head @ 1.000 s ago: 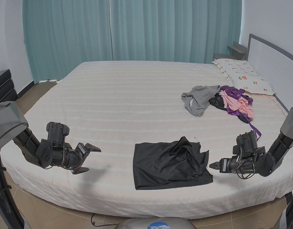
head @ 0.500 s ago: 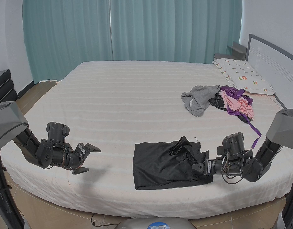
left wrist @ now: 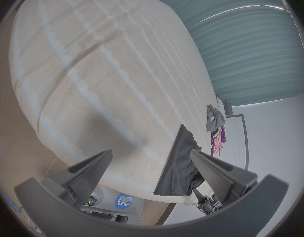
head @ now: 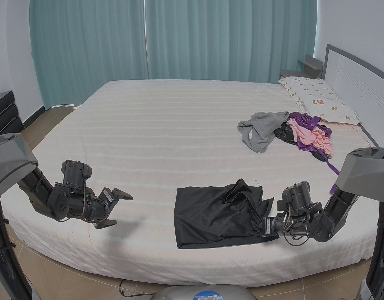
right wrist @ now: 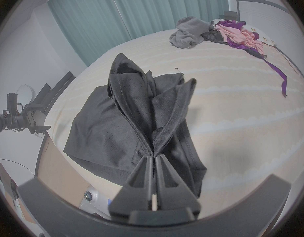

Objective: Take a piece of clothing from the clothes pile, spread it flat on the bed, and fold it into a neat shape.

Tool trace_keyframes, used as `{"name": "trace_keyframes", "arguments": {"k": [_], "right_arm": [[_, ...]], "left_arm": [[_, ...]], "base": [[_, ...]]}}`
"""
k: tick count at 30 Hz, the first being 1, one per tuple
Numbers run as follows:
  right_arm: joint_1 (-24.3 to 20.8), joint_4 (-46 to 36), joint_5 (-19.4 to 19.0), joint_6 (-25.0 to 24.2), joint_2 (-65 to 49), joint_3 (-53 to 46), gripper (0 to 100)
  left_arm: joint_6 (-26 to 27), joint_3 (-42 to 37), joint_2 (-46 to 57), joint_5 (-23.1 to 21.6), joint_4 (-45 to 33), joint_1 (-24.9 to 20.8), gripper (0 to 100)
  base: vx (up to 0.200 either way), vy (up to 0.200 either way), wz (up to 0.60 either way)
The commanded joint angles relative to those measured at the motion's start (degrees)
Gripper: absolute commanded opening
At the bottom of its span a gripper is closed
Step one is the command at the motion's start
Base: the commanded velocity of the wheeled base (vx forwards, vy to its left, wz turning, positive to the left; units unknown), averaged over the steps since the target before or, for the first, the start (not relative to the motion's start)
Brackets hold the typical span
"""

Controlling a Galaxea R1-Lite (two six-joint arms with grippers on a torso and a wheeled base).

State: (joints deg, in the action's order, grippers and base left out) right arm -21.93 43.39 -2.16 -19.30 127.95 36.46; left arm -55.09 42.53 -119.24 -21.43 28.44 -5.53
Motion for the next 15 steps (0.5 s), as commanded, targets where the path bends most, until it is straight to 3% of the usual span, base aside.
{"name": "trace_keyframes", "arguments": {"k": [1, 13, 14, 15], "right_arm": [[1.1, -0.1, -0.1, 0.1, -1.7, -1.7, 0], [4.1, 0.5, -0.6, 0.6, -2.5, -4.7, 0], [4.2, 0.6, -0.6, 0.8, -2.6, -4.9, 100], [4.4, 0.6, -0.5, 0.8, -2.6, -4.9, 100]], "left_arm": [[0.0, 0.1, -0.3, 0.1, 0.0, -0.3, 100], [0.0, 0.1, -0.3, 0.3, 0.0, -0.3, 100], [-0.2, 0.1, -0.3, 0.3, 0.0, -0.3, 100], [-0.2, 0.1, -0.3, 0.3, 0.0, -0.3, 100]], "base": [[0.0, 0.0, 0.0], [0.0, 0.0, 0.0], [0.0, 0.0, 0.0], [0.0, 0.0, 0.0]]}}
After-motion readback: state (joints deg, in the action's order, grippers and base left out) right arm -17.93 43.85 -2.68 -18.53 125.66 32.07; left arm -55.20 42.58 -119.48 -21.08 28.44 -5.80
